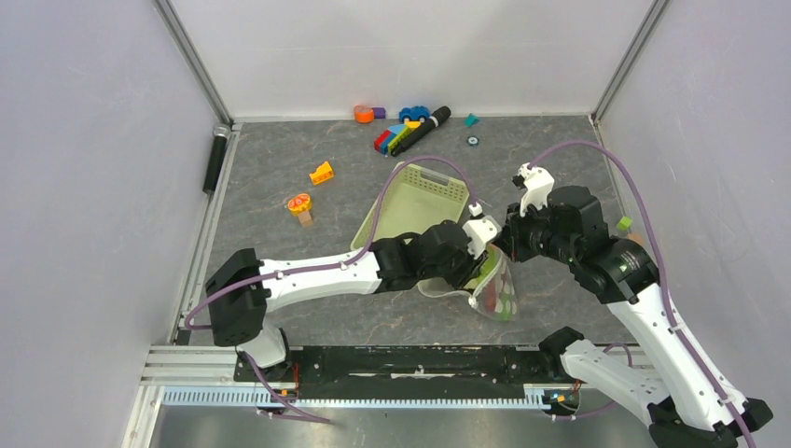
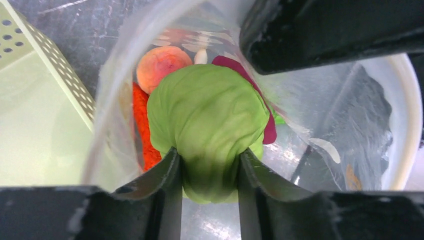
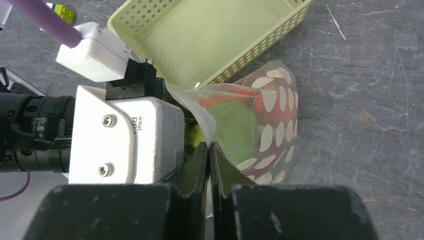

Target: Place the food in the zip-top bag and seal the zipper

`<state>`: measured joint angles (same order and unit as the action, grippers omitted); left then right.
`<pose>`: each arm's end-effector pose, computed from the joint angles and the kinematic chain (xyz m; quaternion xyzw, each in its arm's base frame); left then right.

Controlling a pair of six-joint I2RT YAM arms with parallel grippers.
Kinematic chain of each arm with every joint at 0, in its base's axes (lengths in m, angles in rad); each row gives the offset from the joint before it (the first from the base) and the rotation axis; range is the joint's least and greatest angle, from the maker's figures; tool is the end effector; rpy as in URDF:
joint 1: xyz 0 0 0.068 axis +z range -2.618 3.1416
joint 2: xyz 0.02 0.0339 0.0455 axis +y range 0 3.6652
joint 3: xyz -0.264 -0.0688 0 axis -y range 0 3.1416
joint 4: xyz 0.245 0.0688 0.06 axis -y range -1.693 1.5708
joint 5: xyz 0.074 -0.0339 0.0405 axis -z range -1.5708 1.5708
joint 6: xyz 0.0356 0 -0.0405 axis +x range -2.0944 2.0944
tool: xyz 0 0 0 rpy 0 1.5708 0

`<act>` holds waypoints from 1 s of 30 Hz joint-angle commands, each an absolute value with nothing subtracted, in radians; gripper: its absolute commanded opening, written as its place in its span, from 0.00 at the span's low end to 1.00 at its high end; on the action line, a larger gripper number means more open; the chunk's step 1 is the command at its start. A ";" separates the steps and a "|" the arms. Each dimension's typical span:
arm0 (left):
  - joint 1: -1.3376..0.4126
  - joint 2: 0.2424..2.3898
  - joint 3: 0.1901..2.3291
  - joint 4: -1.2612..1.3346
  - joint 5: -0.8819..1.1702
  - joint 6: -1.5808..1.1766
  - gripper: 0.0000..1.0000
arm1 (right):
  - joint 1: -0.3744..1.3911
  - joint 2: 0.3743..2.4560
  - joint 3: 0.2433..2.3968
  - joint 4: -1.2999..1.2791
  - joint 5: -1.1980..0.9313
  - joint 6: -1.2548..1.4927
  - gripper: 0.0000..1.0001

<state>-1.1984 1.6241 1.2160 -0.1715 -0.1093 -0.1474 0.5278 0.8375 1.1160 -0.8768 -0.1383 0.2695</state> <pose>0.1398 -0.3472 0.2751 0.4182 0.7729 -0.2584 0.4013 0.1294 0.0811 0.3731 -0.1456 0.8705 0.2373 0.4059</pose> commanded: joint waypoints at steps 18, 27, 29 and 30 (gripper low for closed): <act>-1.199 1.165 0.968 -0.048 0.093 -0.215 1.00 | 0.541 0.764 1.037 -0.786 -0.024 0.239 0.08; -1.198 1.118 0.873 -0.254 -0.360 -0.428 1.00 | 0.541 0.754 1.005 -0.753 -0.039 0.230 0.08; -1.198 1.148 0.867 -0.247 -0.359 -0.476 1.00 | 0.541 0.755 0.998 -0.750 -0.053 0.220 0.09; -1.198 1.165 0.857 -0.221 -0.358 -0.494 0.97 | 0.541 0.756 0.994 -0.748 -0.063 0.214 0.09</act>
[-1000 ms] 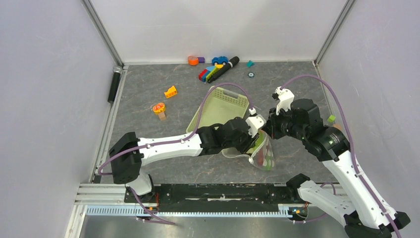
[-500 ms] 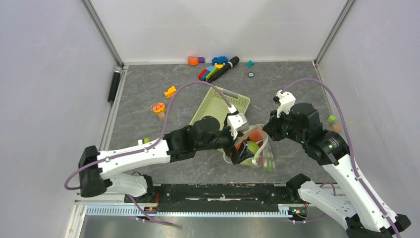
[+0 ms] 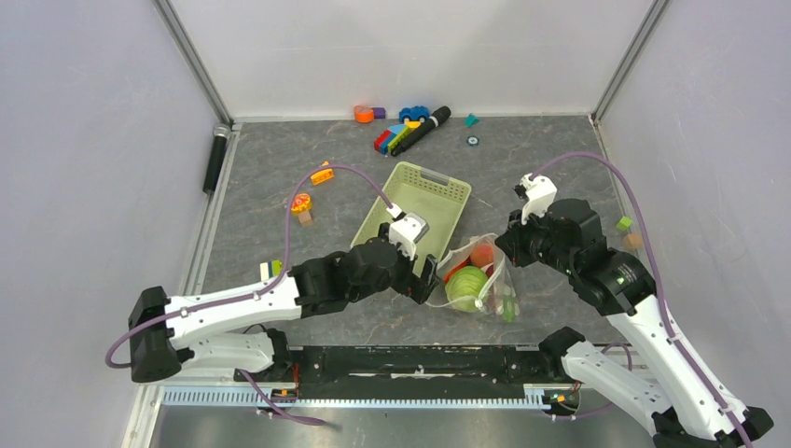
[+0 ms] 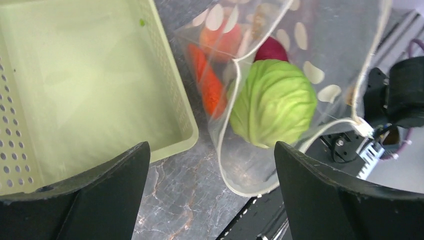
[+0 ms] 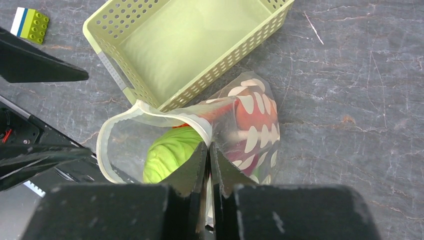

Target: Place the food in the zip-top bag and seal the zipper

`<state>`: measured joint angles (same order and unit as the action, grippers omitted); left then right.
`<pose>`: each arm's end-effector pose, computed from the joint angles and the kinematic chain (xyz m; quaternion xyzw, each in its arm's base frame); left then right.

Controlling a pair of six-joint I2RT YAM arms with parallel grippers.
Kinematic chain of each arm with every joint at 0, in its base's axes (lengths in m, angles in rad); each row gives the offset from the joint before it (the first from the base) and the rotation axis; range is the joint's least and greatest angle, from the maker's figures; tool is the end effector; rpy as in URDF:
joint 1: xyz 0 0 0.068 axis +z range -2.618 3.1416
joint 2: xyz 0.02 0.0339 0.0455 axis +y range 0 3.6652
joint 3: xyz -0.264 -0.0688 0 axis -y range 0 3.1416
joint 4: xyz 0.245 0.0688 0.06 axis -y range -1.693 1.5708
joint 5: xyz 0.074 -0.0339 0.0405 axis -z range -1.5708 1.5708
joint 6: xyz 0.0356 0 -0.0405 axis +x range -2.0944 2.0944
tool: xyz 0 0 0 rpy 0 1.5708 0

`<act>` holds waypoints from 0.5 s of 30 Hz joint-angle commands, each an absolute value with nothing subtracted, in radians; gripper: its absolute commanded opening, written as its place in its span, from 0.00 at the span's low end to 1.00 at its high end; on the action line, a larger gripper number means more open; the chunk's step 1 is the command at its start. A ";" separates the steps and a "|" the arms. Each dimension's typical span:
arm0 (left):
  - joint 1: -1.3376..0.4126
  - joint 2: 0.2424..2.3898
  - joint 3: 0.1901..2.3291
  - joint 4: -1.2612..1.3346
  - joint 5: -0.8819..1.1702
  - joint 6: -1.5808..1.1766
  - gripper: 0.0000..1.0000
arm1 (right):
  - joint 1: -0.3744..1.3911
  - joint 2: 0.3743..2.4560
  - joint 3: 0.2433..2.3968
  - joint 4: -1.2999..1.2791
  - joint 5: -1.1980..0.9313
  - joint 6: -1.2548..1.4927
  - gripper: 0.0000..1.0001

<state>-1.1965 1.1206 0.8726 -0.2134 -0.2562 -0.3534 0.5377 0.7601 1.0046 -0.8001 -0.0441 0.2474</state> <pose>0.1014 -0.2335 0.3009 0.2836 0.7968 -0.2879 0.4492 0.1237 0.0756 0.3551 -0.1370 0.8630 0.2037 0.4416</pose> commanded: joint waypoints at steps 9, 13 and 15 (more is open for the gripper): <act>-1.198 1.343 0.936 -0.123 -0.264 -0.505 0.20 | 0.541 0.713 0.986 -0.745 -0.085 0.183 0.11; -1.197 1.365 0.983 -0.104 -0.324 -0.462 0.02 | 0.541 0.677 0.956 -0.748 -0.122 0.136 0.15; -1.197 1.367 0.988 -0.040 -0.303 -0.384 0.02 | 0.541 0.666 0.931 -0.746 -0.151 0.119 0.15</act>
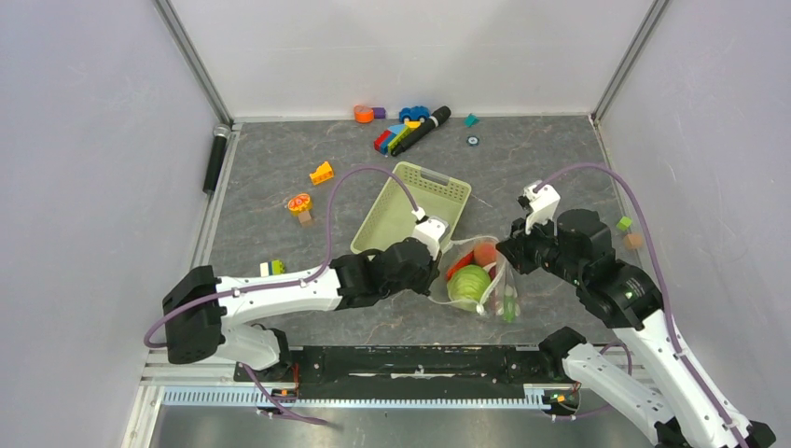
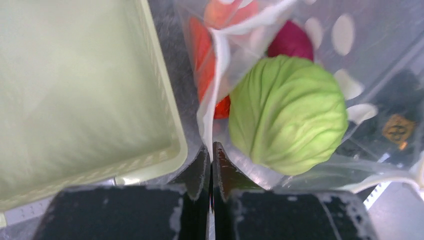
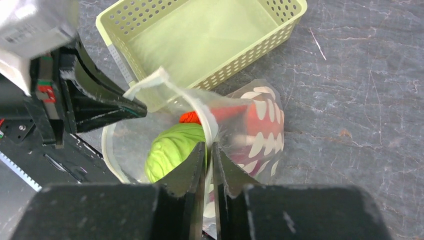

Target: Place the food in the zip-top bag and seal the zipper

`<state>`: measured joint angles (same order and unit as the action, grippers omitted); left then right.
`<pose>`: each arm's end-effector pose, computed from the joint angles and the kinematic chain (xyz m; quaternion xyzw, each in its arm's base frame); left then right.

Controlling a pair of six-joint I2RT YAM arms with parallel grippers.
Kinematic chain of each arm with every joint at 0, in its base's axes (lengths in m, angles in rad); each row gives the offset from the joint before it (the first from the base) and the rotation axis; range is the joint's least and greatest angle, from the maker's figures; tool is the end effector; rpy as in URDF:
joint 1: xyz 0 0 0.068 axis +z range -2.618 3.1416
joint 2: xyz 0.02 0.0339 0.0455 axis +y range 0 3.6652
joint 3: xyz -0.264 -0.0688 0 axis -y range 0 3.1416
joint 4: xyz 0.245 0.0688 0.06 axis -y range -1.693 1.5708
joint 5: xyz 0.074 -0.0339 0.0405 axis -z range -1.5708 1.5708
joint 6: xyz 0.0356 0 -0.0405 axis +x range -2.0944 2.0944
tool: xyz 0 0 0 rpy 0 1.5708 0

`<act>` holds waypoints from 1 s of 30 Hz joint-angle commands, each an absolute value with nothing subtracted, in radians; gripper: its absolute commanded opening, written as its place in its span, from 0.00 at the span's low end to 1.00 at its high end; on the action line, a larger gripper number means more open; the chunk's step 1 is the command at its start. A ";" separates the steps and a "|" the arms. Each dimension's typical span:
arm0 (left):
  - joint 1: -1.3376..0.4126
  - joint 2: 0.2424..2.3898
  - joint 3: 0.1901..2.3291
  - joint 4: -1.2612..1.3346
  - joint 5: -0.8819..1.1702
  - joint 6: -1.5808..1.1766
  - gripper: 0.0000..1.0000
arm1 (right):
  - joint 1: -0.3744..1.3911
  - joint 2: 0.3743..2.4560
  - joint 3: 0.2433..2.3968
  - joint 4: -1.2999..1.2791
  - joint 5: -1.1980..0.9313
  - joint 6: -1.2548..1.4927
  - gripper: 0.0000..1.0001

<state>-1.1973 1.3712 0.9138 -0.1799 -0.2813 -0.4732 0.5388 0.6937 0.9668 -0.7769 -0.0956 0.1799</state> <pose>0.1190 -0.2766 0.2535 0.2542 0.8492 -0.2463 0.3918 0.1121 0.0710 0.3533 -0.1774 0.8419 0.2171 0.4611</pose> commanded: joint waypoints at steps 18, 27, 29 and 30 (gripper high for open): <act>-0.984 1.470 1.166 0.086 0.430 0.144 0.02 | 0.541 0.531 0.914 -0.654 -0.372 0.009 0.71; -0.929 1.507 1.331 -0.236 0.739 0.421 0.02 | 0.542 0.385 0.921 -0.520 -0.268 0.032 0.98; -0.930 1.514 1.345 -0.282 0.774 0.472 0.02 | 0.541 0.363 0.907 -0.507 -0.203 0.058 0.98; -0.930 1.518 1.355 -0.314 0.793 0.497 0.02 | 0.542 0.362 0.907 -0.515 -0.164 0.061 0.98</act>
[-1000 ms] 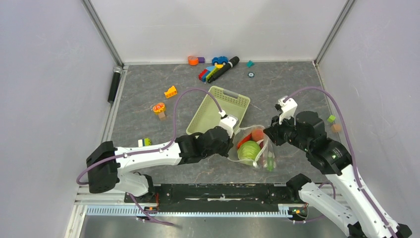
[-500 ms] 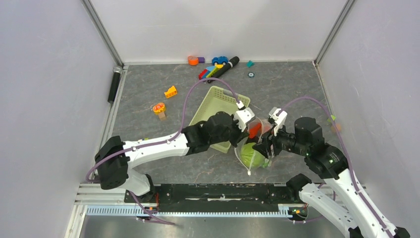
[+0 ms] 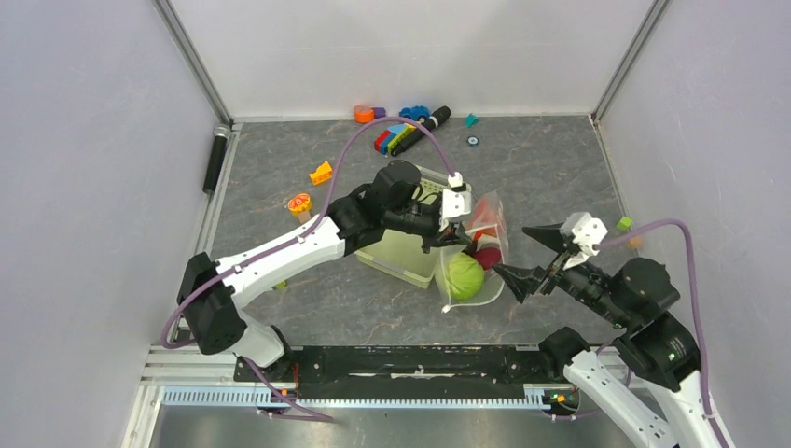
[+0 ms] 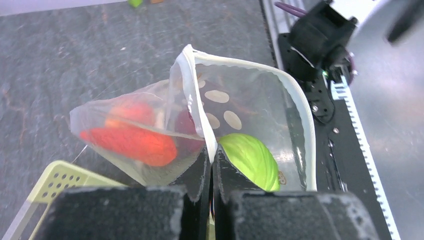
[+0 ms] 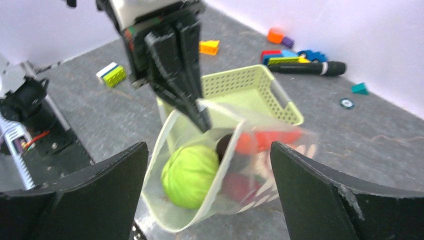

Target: Place the food in the zip-top bag and seal the zipper

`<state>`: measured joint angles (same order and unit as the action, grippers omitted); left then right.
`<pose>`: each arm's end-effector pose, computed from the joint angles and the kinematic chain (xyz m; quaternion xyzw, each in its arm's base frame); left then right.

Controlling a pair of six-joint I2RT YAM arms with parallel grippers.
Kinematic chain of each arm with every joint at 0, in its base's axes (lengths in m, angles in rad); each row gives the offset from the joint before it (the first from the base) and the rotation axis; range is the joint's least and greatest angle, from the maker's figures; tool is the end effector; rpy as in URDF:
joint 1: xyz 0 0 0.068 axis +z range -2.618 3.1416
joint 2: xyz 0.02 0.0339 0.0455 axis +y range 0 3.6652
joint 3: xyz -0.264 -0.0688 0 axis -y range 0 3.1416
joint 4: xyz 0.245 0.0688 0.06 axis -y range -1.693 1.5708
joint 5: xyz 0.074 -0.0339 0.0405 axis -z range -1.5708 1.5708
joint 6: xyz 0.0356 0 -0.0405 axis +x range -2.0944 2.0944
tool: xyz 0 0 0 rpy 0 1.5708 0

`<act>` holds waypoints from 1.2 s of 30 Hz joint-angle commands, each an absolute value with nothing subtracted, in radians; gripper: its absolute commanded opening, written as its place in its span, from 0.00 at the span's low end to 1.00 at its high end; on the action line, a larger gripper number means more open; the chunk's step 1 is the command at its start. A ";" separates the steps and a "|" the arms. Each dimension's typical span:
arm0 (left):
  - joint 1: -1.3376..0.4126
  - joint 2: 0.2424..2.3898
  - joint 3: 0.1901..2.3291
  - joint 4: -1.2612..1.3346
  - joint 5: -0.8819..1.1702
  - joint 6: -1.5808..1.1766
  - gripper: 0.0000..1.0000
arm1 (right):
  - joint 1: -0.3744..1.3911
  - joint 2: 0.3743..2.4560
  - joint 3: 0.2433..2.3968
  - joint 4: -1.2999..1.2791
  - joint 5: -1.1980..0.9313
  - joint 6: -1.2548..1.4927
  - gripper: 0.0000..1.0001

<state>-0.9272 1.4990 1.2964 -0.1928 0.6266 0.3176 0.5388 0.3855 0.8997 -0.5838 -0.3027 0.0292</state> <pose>0.1921 -0.2909 0.3467 0.6004 0.5436 -0.4030 0.4262 0.0520 0.0434 0.3780 -0.2817 0.6737 0.2948 0.6164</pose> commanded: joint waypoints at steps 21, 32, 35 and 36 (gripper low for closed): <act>-0.930 1.629 1.483 -0.515 0.922 0.632 0.02 | 0.542 0.562 0.860 -0.602 -0.300 -0.029 0.89; -0.943 1.647 1.497 -0.518 0.951 0.642 0.02 | 0.541 0.606 0.825 -0.601 -0.304 -0.028 0.50; -0.943 1.656 1.508 -0.500 0.934 0.600 0.18 | 0.542 0.612 0.822 -0.603 -0.304 -0.016 0.30; -0.943 1.655 1.506 -0.485 0.922 0.579 0.31 | 0.541 0.612 0.821 -0.603 -0.299 -0.010 0.25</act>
